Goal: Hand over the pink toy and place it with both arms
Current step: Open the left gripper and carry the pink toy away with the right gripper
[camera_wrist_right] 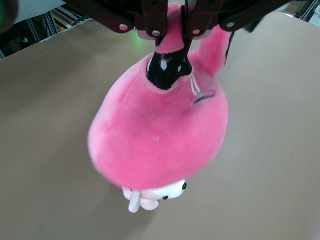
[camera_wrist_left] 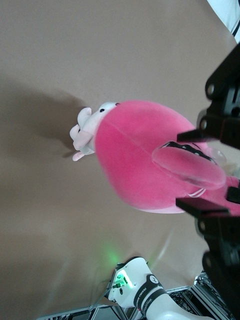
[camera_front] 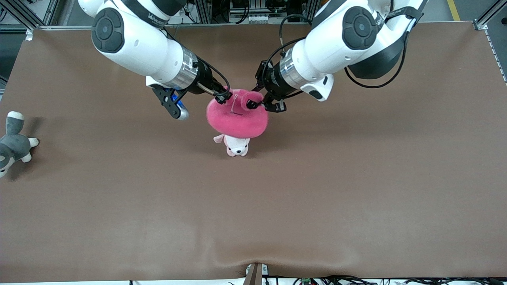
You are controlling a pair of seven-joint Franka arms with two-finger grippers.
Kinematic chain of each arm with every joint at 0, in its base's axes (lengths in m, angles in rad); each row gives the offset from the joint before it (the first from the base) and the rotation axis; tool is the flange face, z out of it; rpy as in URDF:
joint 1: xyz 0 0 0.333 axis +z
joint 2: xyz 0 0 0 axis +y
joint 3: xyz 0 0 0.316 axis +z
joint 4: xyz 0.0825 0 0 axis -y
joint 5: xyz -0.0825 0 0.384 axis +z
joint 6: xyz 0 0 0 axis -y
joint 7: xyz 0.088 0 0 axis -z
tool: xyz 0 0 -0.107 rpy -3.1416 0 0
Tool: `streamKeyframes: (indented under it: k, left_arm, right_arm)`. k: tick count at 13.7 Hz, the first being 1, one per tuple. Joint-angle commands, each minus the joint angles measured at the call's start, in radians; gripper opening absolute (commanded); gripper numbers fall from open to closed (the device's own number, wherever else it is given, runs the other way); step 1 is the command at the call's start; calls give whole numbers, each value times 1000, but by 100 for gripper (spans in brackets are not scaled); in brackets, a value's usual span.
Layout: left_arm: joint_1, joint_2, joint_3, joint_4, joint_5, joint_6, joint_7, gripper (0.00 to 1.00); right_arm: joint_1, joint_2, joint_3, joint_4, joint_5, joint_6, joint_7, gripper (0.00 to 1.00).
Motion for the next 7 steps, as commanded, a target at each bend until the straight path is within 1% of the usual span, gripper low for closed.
streamKeyframes:
  k: [1,3,4,5,7]
  left_arm:
    - [22,-32,3,11,46,-74,102,100]
    - [39,-61,3,13,106,-143,287,100]
    - [62,-76,2,13,129,-188,390,100]
    - [91,-90,2,13,137,-205,465,100]
    - [154,-151,3,1,140,-220,585,100]
  right_arm:
    - [-96,4,9,53,10,-95,-1,0]
    - [-185,4,7,54,10,-146,-78,0]
    - [-257,5,7,54,12,-184,-159,0]
    - [-324,7,7,51,10,-212,-257,0]
    - [-452,22,6,24,1,-258,-432,0]
